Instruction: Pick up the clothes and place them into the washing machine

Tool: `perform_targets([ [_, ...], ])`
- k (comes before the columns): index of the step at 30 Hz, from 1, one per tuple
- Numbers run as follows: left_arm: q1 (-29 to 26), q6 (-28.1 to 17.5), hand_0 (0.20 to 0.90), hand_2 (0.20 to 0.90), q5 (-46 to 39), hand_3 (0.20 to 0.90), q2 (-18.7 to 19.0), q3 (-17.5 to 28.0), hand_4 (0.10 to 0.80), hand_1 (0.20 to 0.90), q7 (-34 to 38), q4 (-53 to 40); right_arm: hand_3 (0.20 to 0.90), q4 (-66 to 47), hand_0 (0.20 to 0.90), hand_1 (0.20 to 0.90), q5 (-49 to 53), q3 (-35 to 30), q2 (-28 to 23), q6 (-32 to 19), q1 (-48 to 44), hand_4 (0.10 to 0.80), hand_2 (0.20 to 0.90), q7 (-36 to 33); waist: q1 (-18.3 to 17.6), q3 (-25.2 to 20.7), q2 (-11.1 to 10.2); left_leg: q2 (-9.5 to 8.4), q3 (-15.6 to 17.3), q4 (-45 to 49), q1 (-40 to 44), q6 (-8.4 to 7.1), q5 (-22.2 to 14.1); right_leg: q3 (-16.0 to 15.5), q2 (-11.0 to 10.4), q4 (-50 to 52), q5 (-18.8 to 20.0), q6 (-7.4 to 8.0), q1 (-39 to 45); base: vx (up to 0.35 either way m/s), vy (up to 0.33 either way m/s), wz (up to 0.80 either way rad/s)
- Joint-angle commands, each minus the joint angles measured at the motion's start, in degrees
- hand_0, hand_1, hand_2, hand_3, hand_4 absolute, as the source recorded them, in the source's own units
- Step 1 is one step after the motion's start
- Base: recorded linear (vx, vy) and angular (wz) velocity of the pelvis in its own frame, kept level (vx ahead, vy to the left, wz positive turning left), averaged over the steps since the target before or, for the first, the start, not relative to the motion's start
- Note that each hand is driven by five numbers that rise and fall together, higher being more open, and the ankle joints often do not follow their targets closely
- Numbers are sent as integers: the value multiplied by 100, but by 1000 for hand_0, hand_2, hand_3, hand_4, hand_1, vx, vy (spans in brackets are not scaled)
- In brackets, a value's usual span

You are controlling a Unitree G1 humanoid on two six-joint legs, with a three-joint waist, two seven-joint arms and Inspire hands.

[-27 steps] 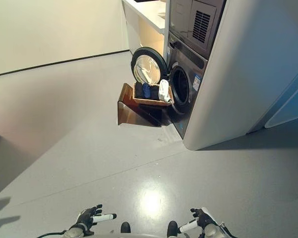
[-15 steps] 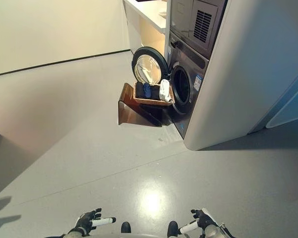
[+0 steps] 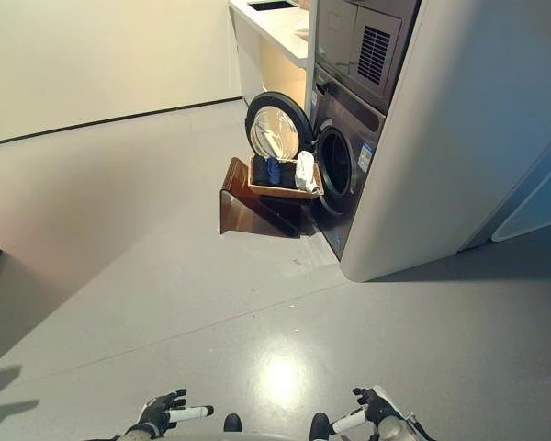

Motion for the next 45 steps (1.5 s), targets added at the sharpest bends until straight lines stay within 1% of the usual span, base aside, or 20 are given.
perform_targets([
  [1, -543, -150, 900, 900, 71, 900, 173, 188, 800, 900, 74, 134, 900, -38, 900, 900, 110, 11, 73, -102, -354, 800, 900, -89, 87, 220, -300, -205, 145, -8, 158, -318, -388, 168, -215, -26, -265, 356, 62, 0, 0, 0],
  [11, -567, -126, 900, 900, 92, 900, 231, 221, 800, 900, 164, 165, 900, -13, 900, 900, 132, -7, 77, -71, -366, 800, 900, -97, 107, 304, -366, -257, 90, -8, 203, -239, -432, 147, -244, -26, -294, 344, 147, 23, 20, 0],
  [16, -644, -97, 900, 900, 186, 900, 324, 204, 800, 900, 150, 209, 900, -12, 900, 900, 115, -3, 42, -74, -426, 800, 900, -55, 124, 478, -467, -380, 36, 337, 149, -36, -672, 203, -401, 517, -495, 316, 95, 84, 94, 1],
  [19, -652, -97, 900, 900, 237, 900, 378, 218, 800, 900, 120, 168, 900, -10, 900, 900, 137, -65, -7, -81, -410, 800, 900, -36, 132, 553, -498, -476, -26, 743, 44, 101, -948, 260, -491, 881, -591, 295, 44, 117, 114, 2],
  [20, -659, -113, 900, 900, 283, 900, 426, 236, 800, 900, 103, 110, 900, 44, 900, 900, 187, -177, -82, -99, -344, 800, 900, -7, 136, 619, -478, -574, -88, 1002, 40, 222, -1164, 325, -539, 1324, -602, 298, -19, 193, 179, 6],
  [24, -603, -139, 900, 900, 447, 900, 517, 242, 800, 900, 40, 15, 900, 184, 900, 900, 237, -442, -208, -103, -214, 800, 900, -57, 53, 635, -377, -714, -234, 1013, 261, 404, -1342, 501, -583, 2396, -307, 242, -405, 180, 182, 13],
  [25, -614, -177, 900, 900, 497, 900, 618, 276, 800, 900, 54, -36, 900, 234, 900, 900, 421, -688, -302, -156, -148, 800, 900, -97, -75, 778, -291, -712, -350, 1101, 420, 478, -1394, 770, -472, 3171, -146, 185, -764, 237, 244, 28],
  [26, -632, -180, 900, 900, 544, 900, 662, 279, 800, 900, 66, -50, 900, 275, 900, 900, 458, -748, -316, -168, -107, 800, 900, -101, -129, 800, -240, -690, -432, 1109, 444, 496, -1378, 883, -336, 3363, -160, 157, -927, 161, 165, 31],
  [27, -632, -179, 900, 900, 545, 900, 661, 279, 800, 900, 67, -51, 900, 276, 900, 900, 458, -748, -317, -169, -107, 800, 900, -101, -127, 803, -246, -695, -429, 1115, 446, 496, -1387, 891, -341, 3388, -177, 157, -936, 230, 80, 41],
  [28, -655, -216, 900, 900, 589, 900, 743, 289, 800, 900, 67, -91, 900, 417, 900, 900, 496, -870, -340, -175, 58, 800, 900, -106, -293, 818, -160, -672, -601, 1028, 692, 438, -1360, 1072, -10, 3321, -523, 43, -1336, 174, 38, 36],
  [29, -655, -216, 900, 900, 589, 900, 744, 290, 800, 900, 67, -91, 900, 417, 900, 900, 496, -870, -340, -175, 58, 800, 900, -106, -296, 807, -157, -668, -604, 1023, 679, 436, -1349, 1066, -7, 3302, -507, 40, -1342, 432, 30, 32],
  [31, -759, -274, 900, 900, 540, 900, 784, 238, 800, 900, 125, -80, 900, 524, 900, 900, 577, -1054, -341, -173, 191, 800, 900, -167, -482, 796, -153, -690, -799, 852, 1048, 295, -1336, 1061, 80, 2369, -479, 56, -1518, 433, -24, 39],
  [32, -904, -341, 900, 900, 518, 900, 793, 140, 800, 900, 192, -65, 900, 582, 900, 900, 653, -1245, -319, -177, 327, 800, 900, -200, -714, 763, -243, -802, -1053, 674, 1414, 170, -1385, 1222, 76, 1142, -43, 228, -1779, 504, -33, 93],
  [35, -973, -357, 900, 900, 523, 900, 708, -5, 800, 900, 251, -16, 900, 577, 900, 900, 638, -1352, -250, -137, 412, 800, 900, -173, -907, 765, -191, -693, -1303, 379, 1972, 56, -1511, 1130, 101, 296, 463, 365, -1982, 414, -30, 97],
  [37, -967, -375, 900, 900, 528, 900, 674, -49, 800, 900, 295, -95, 900, 512, 900, 900, 636, -1354, -239, -146, 470, 800, 900, -171, -944, 765, -175, -633, -1362, 304, 2124, -9, -1523, 1046, 84, 333, 566, 363, -1980, 383, -96, 3],
  [38, -1000, -416, 900, 900, 492, 900, 617, -78, 800, 900, 358, -109, 900, 448, 900, 900, 663, -1308, -155, -169, 557, 800, 900, -164, -1048, 713, -155, -488, -1535, 282, 2296, -88, -1591, 1248, 124, 440, 681, 306, -2053, 377, -136, 39],
  [40, -978, -428, 900, 900, 370, 900, 573, -55, 800, 900, 409, -161, 900, 421, 900, 900, 668, -1255, -114, -173, 557, 800, 900, -163, -1053, 689, -110, -402, -1596, 309, 2302, -132, -1540, 1249, 146, 623, 719, 283, -2156, 385, -231, 88],
  [41, -940, -428, 900, 900, 246, 900, 510, -115, 800, 900, 432, -239, 900, 321, 900, 900, 666, -1132, -89, -186, 521, 800, 900, -191, -1078, 683, -1, -234, -1641, 563, 2133, -212, -1323, 1147, 253, 889, 675, 191, -2332, 465, -331, 97],
  [43, -921, -436, 900, 900, 254, 900, 466, -235, 800, 900, 389, -289, 900, 215, 900, 900, 749, -1021, -129, -237, 467, 800, 900, -168, -1089, 735, 90, -155, -1512, 1401, 1665, -341, -881, 1095, 370, 1123, 501, 62, -2351, 377, -266, 65],
  [45, -941, -414, 900, 900, 240, 900, 459, -291, 800, 900, 372, -357, 900, 211, 900, 900, 805, -919, -174, -245, 347, 800, 900, -231, -989, 924, 55, -200, -1291, 2974, 671, -386, -301, 1095, 385, 1238, 217, -174, -2179, 290, -241, 43],
])
